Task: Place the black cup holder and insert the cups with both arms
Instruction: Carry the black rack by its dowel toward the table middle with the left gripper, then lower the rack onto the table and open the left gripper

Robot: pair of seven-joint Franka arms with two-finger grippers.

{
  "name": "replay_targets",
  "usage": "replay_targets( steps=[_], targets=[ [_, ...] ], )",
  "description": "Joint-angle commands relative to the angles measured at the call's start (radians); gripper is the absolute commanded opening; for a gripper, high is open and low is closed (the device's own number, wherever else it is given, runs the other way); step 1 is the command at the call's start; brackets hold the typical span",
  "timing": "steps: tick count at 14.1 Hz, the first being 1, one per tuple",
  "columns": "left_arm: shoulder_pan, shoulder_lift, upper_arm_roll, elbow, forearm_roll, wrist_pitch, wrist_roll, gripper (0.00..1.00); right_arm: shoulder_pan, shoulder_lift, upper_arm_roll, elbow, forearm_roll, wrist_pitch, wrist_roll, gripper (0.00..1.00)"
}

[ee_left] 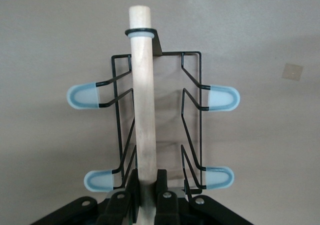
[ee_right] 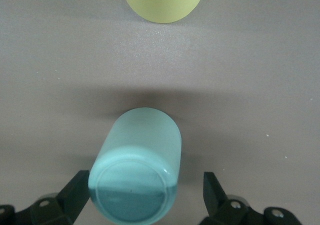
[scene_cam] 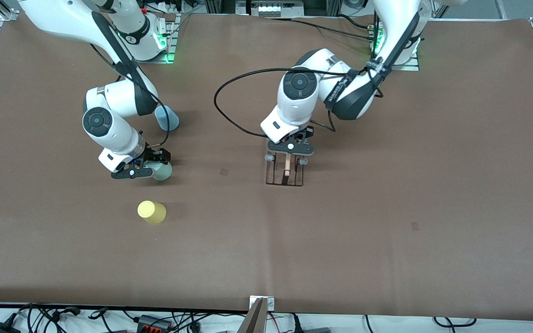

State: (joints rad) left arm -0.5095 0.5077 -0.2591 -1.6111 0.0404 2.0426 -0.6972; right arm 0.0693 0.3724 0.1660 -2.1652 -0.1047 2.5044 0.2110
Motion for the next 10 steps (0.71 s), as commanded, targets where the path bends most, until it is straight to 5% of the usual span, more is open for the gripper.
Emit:
replay_targets(
  steps=[1,7,9,10],
  targets=[
    [-0.015,0.032,0.007,0.065,0.018,-0.019,-0.047,0.01,0.01,0.002,0.006,0.002,-0.013,0.016,0.034,1.0],
    [-0.018,0.035,0.007,0.065,0.019,-0.019,-0.062,0.06,0.014,0.002,0.006,0.002,-0.013,0.013,0.036,0.82],
    [-0.018,0.035,0.009,0.065,0.021,-0.021,-0.059,0.58,0.014,0.002,0.006,0.002,-0.013,0.01,0.034,0.7],
    [-0.017,0.034,0.009,0.065,0.021,-0.021,-0.058,0.67,0.014,0.0,0.006,0.002,-0.013,0.01,0.034,0.62]
  ],
)
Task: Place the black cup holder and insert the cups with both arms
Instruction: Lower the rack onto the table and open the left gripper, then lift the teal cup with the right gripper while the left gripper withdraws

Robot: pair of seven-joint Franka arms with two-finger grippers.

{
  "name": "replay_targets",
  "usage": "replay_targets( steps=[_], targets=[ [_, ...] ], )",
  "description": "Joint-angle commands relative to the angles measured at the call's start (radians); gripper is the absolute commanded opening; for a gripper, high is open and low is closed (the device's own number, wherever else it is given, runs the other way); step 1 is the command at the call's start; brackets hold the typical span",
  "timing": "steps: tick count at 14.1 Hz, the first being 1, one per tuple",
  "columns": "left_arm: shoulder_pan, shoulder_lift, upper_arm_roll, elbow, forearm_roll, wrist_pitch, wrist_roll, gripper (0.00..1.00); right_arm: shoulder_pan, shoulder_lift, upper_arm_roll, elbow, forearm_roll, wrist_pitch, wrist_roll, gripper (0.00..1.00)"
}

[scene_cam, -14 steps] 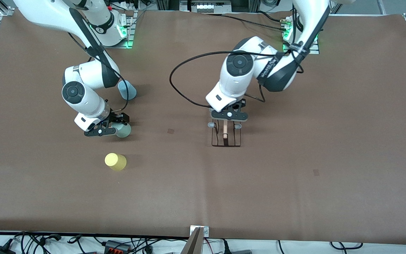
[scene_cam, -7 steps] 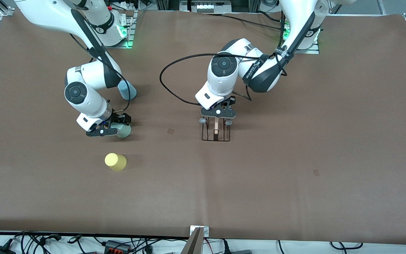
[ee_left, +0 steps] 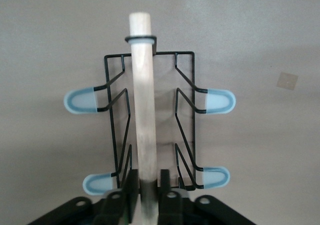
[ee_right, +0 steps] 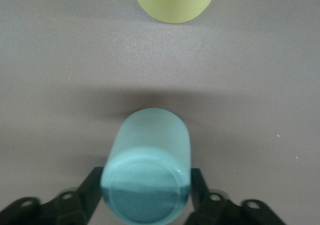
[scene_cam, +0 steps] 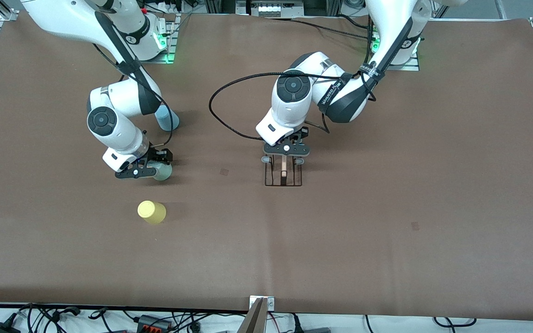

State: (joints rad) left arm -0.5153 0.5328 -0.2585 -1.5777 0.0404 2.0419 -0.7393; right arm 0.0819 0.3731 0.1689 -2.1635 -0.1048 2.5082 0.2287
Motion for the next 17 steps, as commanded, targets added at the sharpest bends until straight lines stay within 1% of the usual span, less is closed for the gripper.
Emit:
replay_targets(
  steps=[1,2,3,4,5,6,7,9,10,12,14,16,17],
  targets=[
    [-0.009,0.007,0.008,0.033,0.021,-0.02,-0.015,0.81,0.001,0.0,0.003,0.001,-0.013,0.004,0.017,0.52],
    [-0.009,0.003,0.011,0.033,0.021,-0.02,-0.015,0.93,0.001,0.0,0.003,0.001,-0.013,0.003,0.015,0.43],
    [-0.008,-0.011,0.013,0.035,0.021,-0.028,-0.015,1.0,-0.001,-0.003,0.003,0.001,-0.013,0.003,0.009,0.32],
    [0.0,-0.045,0.013,0.033,0.021,-0.035,-0.011,1.0,-0.002,-0.01,0.003,0.005,-0.013,0.001,-0.003,0.23],
    [0.006,-0.075,0.018,0.033,0.021,-0.064,-0.003,1.0,-0.004,-0.019,0.001,0.019,-0.016,-0.008,-0.006,0.17],
    [0.026,-0.106,0.018,0.036,0.021,-0.119,0.023,1.0,-0.004,-0.046,0.001,0.04,-0.016,-0.056,-0.008,0.14],
    [0.052,-0.138,0.018,0.045,0.021,-0.165,0.073,1.0,-0.004,-0.066,0.001,0.077,-0.016,-0.119,-0.008,0.14],
    [0.119,-0.183,0.018,0.07,0.021,-0.27,0.231,1.0,0.001,-0.12,0.003,0.151,-0.018,-0.257,-0.005,0.14],
    [0.158,-0.2,0.016,0.083,0.021,-0.32,0.292,1.0,0.001,-0.147,0.015,0.183,-0.016,-0.322,-0.002,0.14],
    [0.228,-0.243,0.016,0.1,0.021,-0.412,0.362,1.0,-0.001,-0.18,0.082,0.237,-0.003,-0.441,0.044,0.14],
    [0.303,-0.283,0.016,0.101,0.021,-0.466,0.461,1.0,0.002,-0.192,0.17,0.292,0.02,-0.514,0.185,0.14],
    [0.386,-0.321,0.008,0.076,0.018,-0.5,0.541,1.0,0.004,-0.189,0.262,0.336,0.033,-0.522,0.315,0.14],
    [0.417,-0.348,0.008,0.046,0.019,-0.503,0.569,1.0,0.025,-0.181,0.288,0.353,0.071,-0.519,0.384,0.14]
  ],
)
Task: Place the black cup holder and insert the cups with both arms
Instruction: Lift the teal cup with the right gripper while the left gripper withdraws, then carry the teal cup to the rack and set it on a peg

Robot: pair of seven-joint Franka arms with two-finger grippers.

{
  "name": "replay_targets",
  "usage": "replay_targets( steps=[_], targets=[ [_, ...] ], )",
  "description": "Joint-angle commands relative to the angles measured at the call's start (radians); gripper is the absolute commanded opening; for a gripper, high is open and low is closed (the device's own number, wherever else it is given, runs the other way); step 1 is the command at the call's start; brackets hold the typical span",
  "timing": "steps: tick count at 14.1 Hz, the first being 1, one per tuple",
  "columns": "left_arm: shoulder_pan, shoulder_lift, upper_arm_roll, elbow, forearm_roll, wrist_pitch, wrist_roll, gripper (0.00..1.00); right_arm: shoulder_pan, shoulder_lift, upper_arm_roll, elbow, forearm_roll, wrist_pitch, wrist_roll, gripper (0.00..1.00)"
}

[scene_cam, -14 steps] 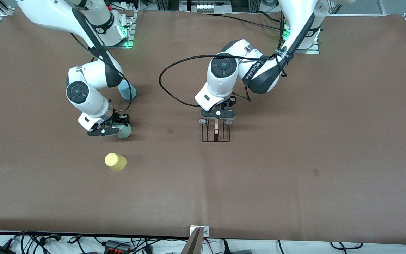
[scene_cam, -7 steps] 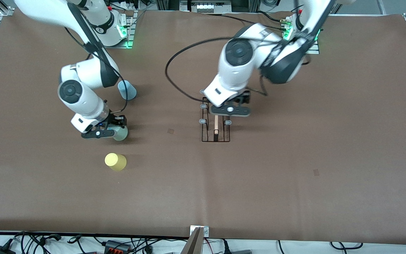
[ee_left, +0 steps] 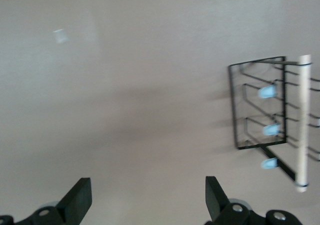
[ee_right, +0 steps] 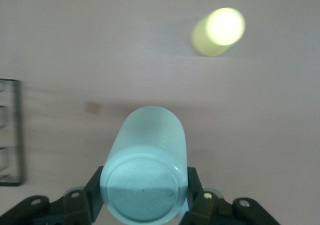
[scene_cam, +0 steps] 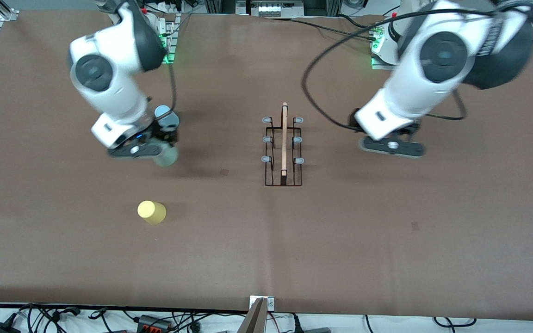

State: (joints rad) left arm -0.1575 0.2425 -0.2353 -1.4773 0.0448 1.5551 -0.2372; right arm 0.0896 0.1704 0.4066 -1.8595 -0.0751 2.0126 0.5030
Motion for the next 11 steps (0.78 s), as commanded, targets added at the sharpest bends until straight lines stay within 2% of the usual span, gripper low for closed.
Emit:
replay_targets(
  steps=[1,3,6,7,9,11],
  targets=[
    [0.088,-0.089,-0.015,-0.086,0.013,-0.017,0.108,1.0,0.053,0.026,0.055,0.057,0.09,-0.009,0.173,0.14],
    [0.142,-0.17,-0.015,-0.168,0.013,-0.014,0.174,1.0,0.135,0.038,0.054,0.069,0.12,0.043,0.274,0.14],
    [0.182,-0.319,-0.015,-0.326,0.013,0.006,0.214,1.0,0.251,0.076,0.054,0.077,0.104,0.079,0.446,0.14],
    [0.208,-0.333,-0.015,-0.345,0.013,0.008,0.277,1.0,0.268,0.086,0.052,0.077,0.103,0.099,0.474,0.14],
    [0.254,-0.315,-0.015,-0.334,-0.003,0.013,0.355,1.0,0.28,0.109,0.052,0.077,0.087,0.126,0.502,0.14],
    [0.279,-0.273,-0.003,-0.27,-0.055,0.003,0.368,1.0,0.315,0.145,0.052,0.077,0.054,0.175,0.558,0.14]
  ],
)
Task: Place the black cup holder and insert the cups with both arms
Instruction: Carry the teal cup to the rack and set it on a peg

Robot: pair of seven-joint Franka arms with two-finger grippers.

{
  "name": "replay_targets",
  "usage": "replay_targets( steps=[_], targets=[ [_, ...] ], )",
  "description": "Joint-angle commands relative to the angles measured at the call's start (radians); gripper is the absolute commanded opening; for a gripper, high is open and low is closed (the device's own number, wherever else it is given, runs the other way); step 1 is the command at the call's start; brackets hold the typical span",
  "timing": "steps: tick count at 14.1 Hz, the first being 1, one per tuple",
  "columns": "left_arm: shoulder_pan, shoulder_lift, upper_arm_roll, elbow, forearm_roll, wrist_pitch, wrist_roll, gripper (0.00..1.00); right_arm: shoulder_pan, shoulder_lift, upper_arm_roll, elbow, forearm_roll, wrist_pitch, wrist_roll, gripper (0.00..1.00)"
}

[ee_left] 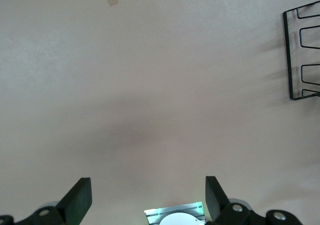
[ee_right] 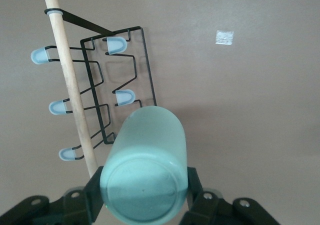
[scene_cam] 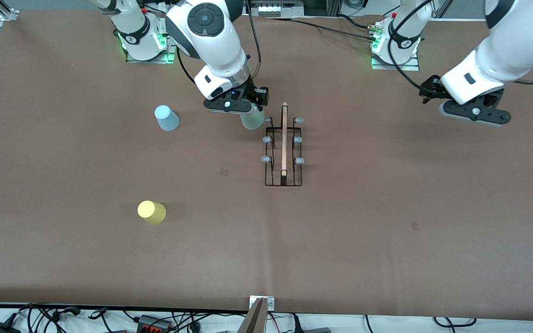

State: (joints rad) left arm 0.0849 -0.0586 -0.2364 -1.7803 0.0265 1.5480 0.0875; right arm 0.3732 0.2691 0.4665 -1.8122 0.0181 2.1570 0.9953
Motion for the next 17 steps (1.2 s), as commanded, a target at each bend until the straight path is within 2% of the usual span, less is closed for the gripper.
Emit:
replay_targets(
  steps=[1,3,6,7,8,9,10,14,15,17],
  targets=[
    [0.055,0.063,-0.001,0.07,-0.039,0.008,0.046,1.0,0.044,0.065,-0.008,0.03,-0.073,0.053,0.103,0.14],
    [0.058,0.094,0.0,0.129,-0.03,0.007,0.026,1.0,0.078,0.103,-0.008,0.03,-0.115,0.081,0.152,0.14],
    [0.064,0.129,-0.001,0.183,0.004,0.014,-0.001,1.0,0.093,0.13,-0.008,0.03,-0.128,0.093,0.164,0.16],
    [0.062,0.132,-0.001,0.189,0.013,0.014,-0.003,1.0,0.098,0.136,-0.008,0.03,-0.129,0.093,0.164,0.28],
    [0.062,0.131,-0.001,0.196,0.013,0.014,-0.003,1.0,0.101,0.142,-0.008,0.03,-0.127,0.093,0.166,0.5],
    [0.064,0.129,-0.001,0.196,0.013,0.011,-0.003,1.0,0.101,0.148,-0.009,0.03,-0.127,0.093,0.17,0.81],
    [0.064,0.128,0.0,0.199,0.013,0.004,-0.003,1.0,0.099,0.148,-0.012,0.03,-0.127,0.093,0.169,1.0],
    [0.067,0.118,0.012,0.196,0.01,0.006,-0.002,1.0,0.07,0.108,-0.049,0.05,-0.116,0.081,0.138,1.0],
    [0.024,0.105,0.056,0.185,0.009,0.011,-0.002,1.0,0.046,0.089,-0.052,0.051,-0.115,0.077,0.129,1.0],
    [-0.138,0.095,0.237,0.186,0.003,0.015,-0.002,1.0,-0.057,0.05,-0.052,0.048,-0.115,0.022,-0.031,1.0]
  ],
)
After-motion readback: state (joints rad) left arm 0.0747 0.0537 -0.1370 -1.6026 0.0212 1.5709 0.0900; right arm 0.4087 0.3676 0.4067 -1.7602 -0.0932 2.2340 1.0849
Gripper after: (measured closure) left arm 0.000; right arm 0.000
